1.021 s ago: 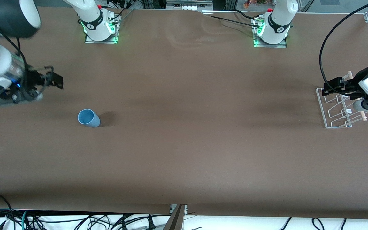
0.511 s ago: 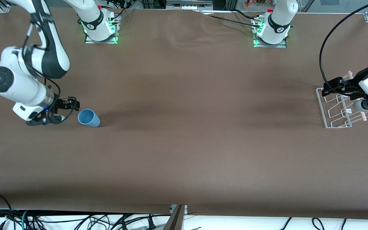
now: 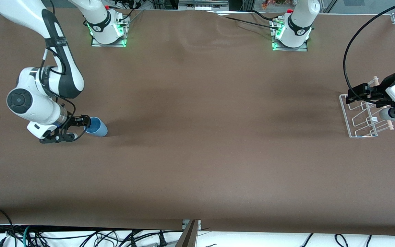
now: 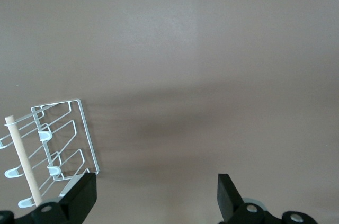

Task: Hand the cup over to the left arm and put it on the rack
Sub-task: 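Reach the right gripper down to the blue cup and grasp it, then lift the cup with the right gripper while the left gripper approaches, then close the left gripper on the cup held by the right gripper, then open the right gripper and withdraw while the left gripper carries the cup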

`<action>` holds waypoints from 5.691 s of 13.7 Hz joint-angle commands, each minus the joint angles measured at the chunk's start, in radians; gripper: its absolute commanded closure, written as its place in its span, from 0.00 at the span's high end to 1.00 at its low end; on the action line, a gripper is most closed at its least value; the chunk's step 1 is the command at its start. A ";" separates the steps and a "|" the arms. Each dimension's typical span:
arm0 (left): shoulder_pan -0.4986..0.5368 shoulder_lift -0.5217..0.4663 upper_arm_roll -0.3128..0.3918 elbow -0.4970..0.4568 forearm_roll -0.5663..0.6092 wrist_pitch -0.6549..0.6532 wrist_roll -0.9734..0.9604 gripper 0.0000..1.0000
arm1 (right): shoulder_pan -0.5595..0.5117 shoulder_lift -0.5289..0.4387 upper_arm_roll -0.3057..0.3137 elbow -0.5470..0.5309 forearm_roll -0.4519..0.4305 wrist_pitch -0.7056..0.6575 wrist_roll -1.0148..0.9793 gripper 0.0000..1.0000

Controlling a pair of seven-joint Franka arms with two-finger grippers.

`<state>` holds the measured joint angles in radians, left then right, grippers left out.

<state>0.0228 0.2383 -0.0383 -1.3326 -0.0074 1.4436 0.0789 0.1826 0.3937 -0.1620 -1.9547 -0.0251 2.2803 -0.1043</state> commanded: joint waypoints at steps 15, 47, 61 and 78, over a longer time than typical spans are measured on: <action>0.003 0.039 0.003 0.038 -0.083 0.046 -0.007 1.00 | 0.053 0.103 0.013 0.363 0.239 -0.472 0.184 0.00; -0.121 0.045 -0.322 -0.263 -0.235 0.699 1.110 1.00 | 0.371 0.294 0.352 0.772 1.257 0.054 1.401 0.00; -0.119 0.065 -0.328 -0.257 -0.229 0.706 1.093 0.00 | 0.339 0.278 0.328 0.801 1.214 0.013 1.399 0.99; 0.034 0.045 -0.074 -0.272 0.778 0.307 1.104 0.00 | 0.144 -0.243 0.032 0.442 0.577 -0.711 0.713 0.99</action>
<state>0.0494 0.2884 -0.1068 -1.5665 0.6225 1.7583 1.1981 0.3127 0.2462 -0.1174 -1.4042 0.6780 1.5838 0.7566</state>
